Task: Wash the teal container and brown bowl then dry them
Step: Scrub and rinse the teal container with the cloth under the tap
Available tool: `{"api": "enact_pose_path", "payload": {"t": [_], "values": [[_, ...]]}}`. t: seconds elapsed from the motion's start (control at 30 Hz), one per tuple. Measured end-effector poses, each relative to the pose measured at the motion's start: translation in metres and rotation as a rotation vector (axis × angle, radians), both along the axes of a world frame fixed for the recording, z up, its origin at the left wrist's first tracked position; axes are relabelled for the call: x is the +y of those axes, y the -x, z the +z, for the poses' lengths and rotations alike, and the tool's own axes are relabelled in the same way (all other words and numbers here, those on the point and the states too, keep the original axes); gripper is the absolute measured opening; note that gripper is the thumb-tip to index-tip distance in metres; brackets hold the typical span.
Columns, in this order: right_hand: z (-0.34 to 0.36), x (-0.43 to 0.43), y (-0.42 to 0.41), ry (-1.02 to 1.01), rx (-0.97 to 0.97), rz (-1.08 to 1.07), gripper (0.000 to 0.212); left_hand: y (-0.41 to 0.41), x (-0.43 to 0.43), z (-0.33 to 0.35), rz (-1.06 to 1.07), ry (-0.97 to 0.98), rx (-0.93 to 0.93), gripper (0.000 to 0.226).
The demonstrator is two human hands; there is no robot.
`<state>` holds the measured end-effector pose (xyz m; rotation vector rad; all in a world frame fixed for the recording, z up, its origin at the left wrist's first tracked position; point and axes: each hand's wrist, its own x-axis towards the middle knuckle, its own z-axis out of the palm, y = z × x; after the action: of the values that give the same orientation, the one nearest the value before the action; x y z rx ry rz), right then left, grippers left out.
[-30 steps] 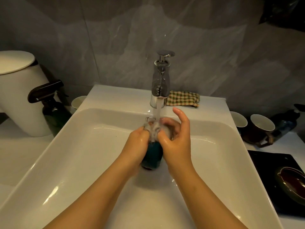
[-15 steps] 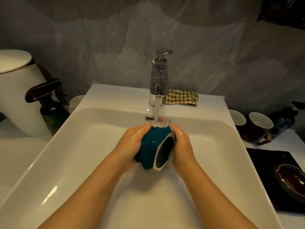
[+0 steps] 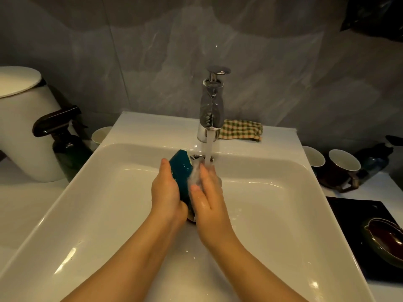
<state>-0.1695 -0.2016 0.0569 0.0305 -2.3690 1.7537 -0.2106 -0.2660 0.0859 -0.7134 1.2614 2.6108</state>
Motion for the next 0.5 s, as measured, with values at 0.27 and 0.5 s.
{"api": "enact_pose_path", "payload": {"t": [0.27, 0.5], "values": [[0.007, 0.036, 0.005, -0.268, 0.34, 0.191, 0.054, -0.007, 0.009, -0.009, -0.237, -0.273, -0.076, 0.043], [0.006, 0.042, 0.005, -0.192, 0.163, 0.147, 0.047, 0.009, -0.007, -0.003, -0.082, -0.364, -0.118, 0.05]]}}
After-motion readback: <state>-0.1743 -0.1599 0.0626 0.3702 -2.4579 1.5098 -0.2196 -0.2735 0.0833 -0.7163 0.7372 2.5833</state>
